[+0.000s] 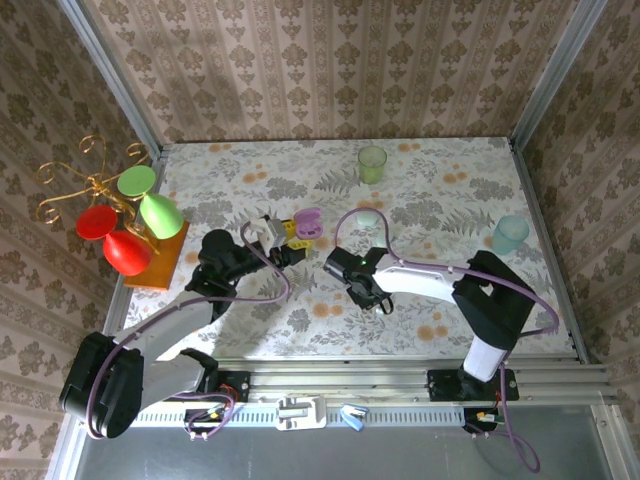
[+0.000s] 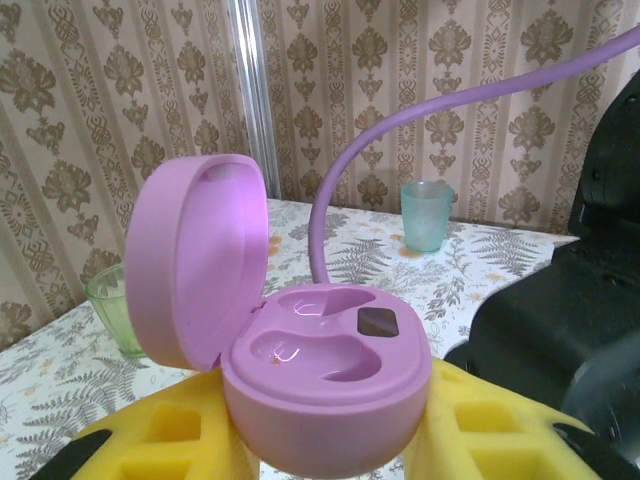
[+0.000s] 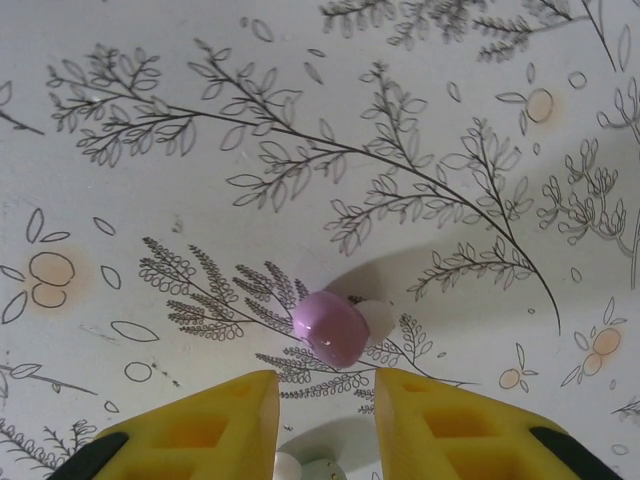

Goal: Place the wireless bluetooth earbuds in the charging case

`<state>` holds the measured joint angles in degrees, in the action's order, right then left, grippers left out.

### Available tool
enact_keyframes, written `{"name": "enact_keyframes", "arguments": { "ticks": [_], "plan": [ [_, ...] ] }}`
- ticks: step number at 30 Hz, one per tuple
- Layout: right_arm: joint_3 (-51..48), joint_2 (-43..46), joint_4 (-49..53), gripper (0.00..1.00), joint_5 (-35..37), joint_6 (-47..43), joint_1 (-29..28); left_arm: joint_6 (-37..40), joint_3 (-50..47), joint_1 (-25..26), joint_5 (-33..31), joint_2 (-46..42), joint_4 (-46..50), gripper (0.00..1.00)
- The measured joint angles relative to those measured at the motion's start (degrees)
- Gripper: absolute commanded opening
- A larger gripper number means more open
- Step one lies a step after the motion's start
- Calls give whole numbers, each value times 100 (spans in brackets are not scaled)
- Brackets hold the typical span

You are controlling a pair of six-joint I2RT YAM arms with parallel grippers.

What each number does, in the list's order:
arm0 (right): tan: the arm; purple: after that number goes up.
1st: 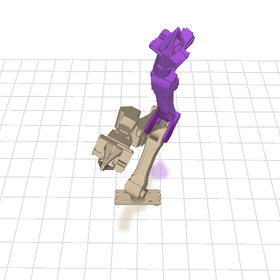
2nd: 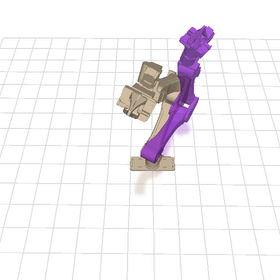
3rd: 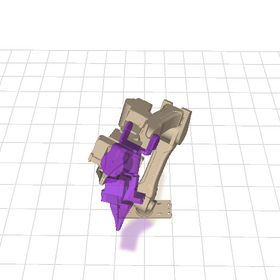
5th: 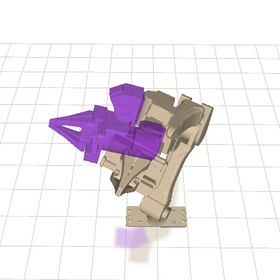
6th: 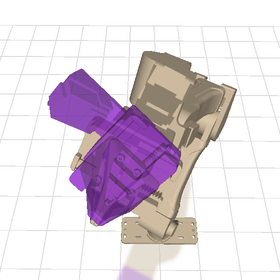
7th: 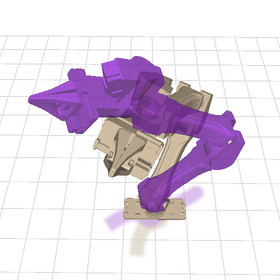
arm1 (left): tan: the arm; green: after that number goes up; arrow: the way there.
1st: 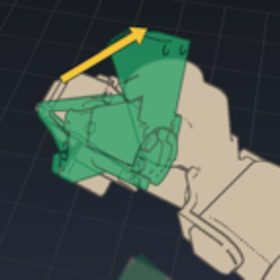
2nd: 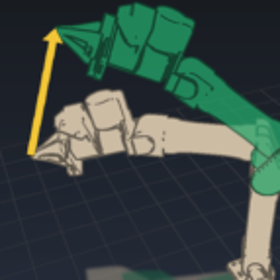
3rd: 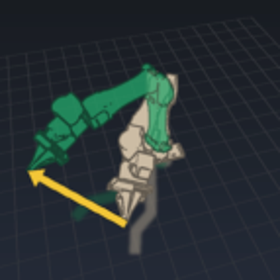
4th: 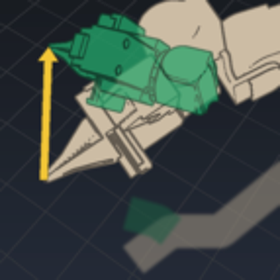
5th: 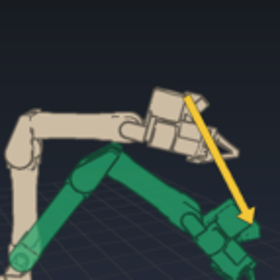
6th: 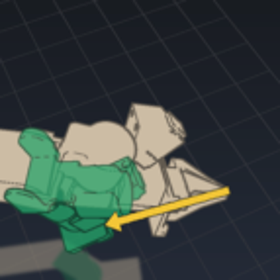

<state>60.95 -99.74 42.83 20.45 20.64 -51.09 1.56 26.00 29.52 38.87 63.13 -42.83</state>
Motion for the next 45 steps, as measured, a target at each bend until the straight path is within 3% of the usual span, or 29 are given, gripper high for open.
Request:
{"name": "enact_keyframes", "arguments": {
  "ticks": [12,45],
  "plan": [
    [470,-470,415,26,634,-302,-160,0,-2,-4,-37,-35,85,24],
    [658,-992,592,24,850,-577,-195,24,-2,-37,-81,-44,87,24]
  ]
}}
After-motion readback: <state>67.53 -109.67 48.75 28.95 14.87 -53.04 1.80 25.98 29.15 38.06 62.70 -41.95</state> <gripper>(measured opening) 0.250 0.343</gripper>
